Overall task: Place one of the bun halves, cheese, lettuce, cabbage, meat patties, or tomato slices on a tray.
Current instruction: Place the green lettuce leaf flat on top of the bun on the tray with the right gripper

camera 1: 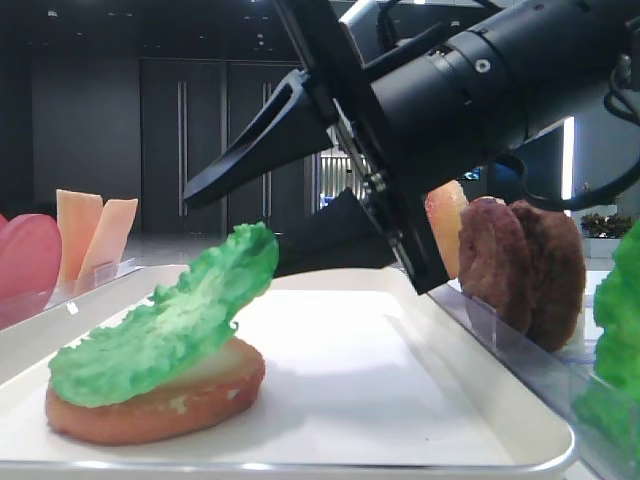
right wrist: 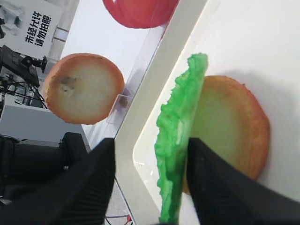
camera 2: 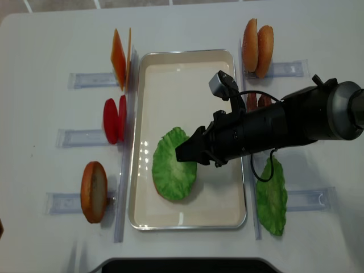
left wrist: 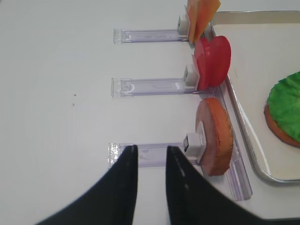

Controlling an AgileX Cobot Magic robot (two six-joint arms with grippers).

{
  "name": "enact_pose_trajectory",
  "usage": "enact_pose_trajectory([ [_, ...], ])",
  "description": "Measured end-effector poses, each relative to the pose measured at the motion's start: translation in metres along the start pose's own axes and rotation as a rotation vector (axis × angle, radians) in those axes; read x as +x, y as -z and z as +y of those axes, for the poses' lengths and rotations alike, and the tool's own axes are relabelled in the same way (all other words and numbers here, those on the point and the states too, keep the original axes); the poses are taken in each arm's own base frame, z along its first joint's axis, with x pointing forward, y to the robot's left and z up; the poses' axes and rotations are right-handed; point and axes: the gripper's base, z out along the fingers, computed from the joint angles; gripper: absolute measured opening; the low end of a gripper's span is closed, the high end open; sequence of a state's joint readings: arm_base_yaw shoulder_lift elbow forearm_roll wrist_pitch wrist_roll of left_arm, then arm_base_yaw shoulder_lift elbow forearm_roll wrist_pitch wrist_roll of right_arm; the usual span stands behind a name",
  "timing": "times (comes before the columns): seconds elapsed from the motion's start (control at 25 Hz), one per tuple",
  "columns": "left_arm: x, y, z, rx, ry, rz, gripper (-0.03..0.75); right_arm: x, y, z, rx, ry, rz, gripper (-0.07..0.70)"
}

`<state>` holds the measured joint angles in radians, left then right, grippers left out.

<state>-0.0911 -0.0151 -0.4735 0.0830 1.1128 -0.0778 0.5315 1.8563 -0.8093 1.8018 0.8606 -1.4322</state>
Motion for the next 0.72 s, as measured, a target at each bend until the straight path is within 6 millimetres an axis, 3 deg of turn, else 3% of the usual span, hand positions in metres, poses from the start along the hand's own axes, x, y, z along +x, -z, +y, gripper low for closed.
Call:
enact_pose_trajectory([
  [0.36,0.0,0.0,0.0,0.0,0.0,0.0,0.158,-0.002,0.001,-0.007,0.095,0.012,-0.015,0.527],
  [0.72,0.0,0.0,0.0,0.0,0.0,0.0,0.158,-0.01,0.011,-0.001,0.163,0.073,-0.059,0.557],
])
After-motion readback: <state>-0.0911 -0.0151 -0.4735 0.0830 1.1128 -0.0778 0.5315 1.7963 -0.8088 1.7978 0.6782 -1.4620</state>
